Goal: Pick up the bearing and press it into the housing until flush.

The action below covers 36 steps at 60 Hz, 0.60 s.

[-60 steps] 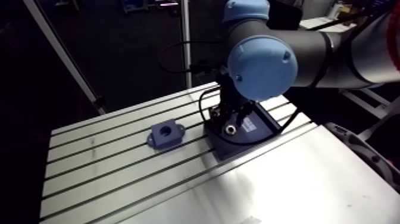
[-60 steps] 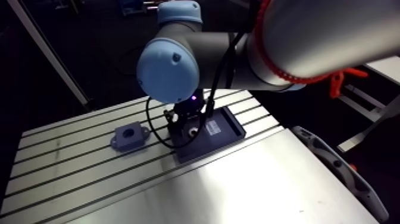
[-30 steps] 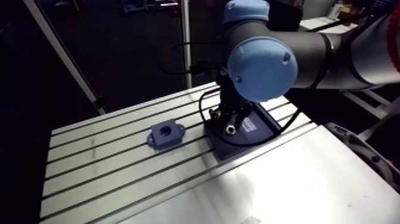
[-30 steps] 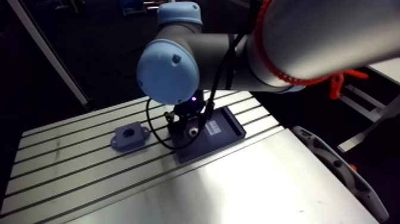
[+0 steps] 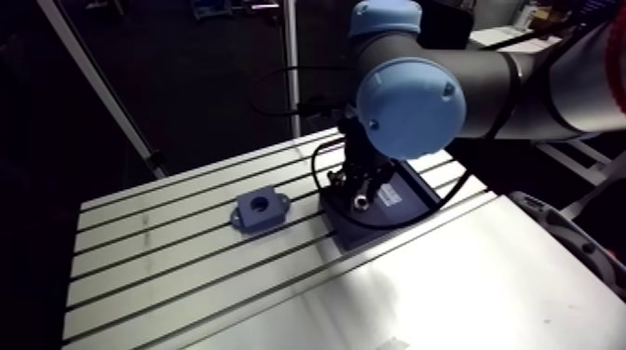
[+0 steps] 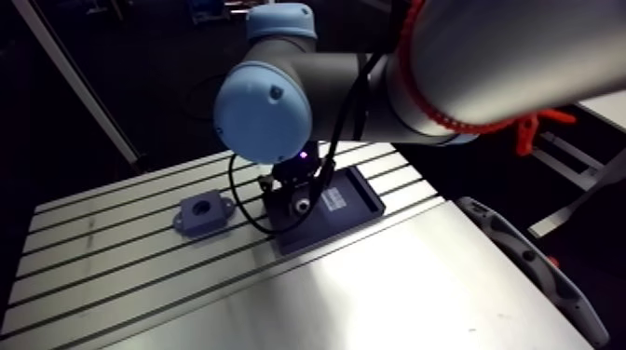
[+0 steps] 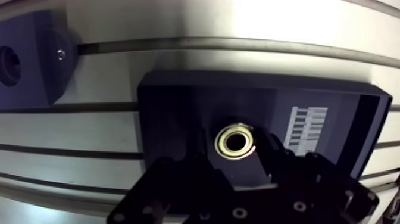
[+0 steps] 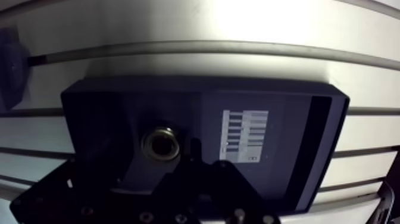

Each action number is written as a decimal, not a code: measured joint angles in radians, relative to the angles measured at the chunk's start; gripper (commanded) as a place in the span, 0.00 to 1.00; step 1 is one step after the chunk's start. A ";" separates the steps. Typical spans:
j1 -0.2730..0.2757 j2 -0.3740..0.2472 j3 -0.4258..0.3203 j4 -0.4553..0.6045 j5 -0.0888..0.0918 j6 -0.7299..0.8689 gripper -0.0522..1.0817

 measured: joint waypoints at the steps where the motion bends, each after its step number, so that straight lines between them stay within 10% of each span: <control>1: 0.000 0.000 0.000 0.000 0.000 0.000 0.47; 36: 0.000 0.002 0.000 0.000 0.000 0.000 0.52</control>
